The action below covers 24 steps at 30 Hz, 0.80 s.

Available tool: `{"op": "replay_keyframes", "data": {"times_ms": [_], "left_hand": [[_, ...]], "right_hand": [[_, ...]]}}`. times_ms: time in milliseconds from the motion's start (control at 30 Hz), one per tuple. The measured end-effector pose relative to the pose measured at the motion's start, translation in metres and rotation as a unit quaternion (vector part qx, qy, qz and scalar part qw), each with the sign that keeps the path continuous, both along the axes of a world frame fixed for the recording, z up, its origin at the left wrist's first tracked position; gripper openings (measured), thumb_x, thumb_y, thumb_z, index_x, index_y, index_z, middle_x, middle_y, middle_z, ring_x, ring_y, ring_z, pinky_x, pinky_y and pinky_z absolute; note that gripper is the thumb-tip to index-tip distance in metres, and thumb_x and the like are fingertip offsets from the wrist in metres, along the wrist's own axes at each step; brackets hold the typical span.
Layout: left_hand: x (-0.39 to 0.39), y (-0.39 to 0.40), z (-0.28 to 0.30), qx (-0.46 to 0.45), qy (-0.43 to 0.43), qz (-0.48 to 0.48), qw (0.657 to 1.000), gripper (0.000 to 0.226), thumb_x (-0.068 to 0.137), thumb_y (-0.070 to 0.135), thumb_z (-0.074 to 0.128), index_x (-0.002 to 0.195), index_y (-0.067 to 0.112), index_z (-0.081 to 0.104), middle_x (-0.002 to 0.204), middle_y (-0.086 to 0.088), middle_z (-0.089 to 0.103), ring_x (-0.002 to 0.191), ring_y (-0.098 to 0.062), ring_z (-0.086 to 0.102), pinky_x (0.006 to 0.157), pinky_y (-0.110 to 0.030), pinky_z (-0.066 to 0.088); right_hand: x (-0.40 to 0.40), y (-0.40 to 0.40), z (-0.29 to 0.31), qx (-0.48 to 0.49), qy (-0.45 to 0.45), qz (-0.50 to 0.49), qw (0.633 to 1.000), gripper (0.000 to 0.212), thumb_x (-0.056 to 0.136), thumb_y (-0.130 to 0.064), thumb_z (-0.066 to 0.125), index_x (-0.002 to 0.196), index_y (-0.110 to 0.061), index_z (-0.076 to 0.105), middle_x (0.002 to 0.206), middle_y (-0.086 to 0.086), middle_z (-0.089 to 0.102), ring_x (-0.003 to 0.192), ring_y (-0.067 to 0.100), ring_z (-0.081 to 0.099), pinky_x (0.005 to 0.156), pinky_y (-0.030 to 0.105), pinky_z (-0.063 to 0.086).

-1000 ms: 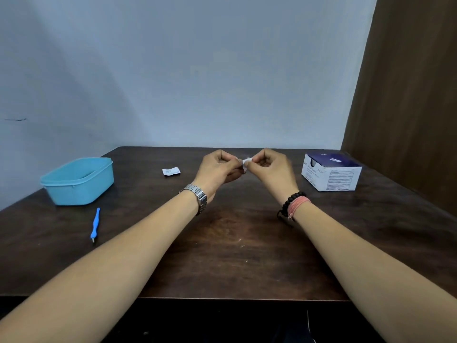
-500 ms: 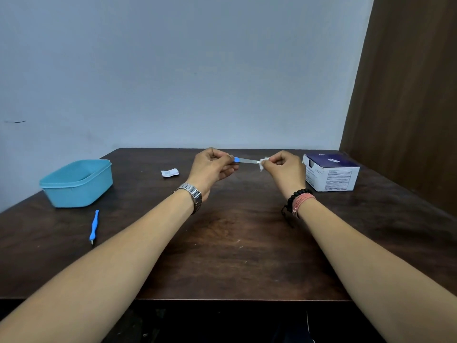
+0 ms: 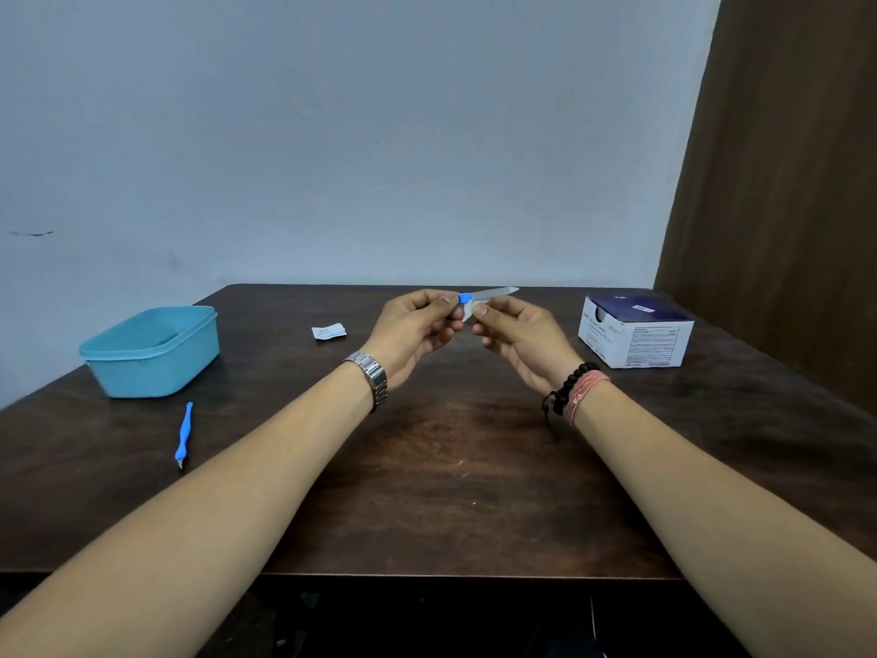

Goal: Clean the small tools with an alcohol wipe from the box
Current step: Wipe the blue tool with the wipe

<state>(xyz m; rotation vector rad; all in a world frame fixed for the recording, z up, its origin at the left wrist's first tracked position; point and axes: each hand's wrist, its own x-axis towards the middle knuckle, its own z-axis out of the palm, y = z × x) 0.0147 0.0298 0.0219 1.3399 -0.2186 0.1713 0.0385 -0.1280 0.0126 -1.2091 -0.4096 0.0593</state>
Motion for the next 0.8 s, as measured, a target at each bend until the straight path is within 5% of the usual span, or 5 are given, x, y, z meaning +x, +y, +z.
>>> {"op": "replay_keyframes", "data": {"times_ms": [800], "left_hand": [[-0.0029,-0.0033,-0.0036,0.104,0.034,-0.014,0.994,0.016,0.097,0.022,0.055,0.086,0.018,0.066,0.075,0.004,0.067,0.068,-0.010,0.062,0.061,-0.019,0.049]], "right_hand": [[0.0015,-0.0016,0.0006,0.023,-0.035,-0.033,0.999,0.018,0.093,0.002,0.056,0.083,-0.012,0.061,0.075,-0.003,0.067,0.062,0.008,0.061,0.055,0.018,0.048]]}}
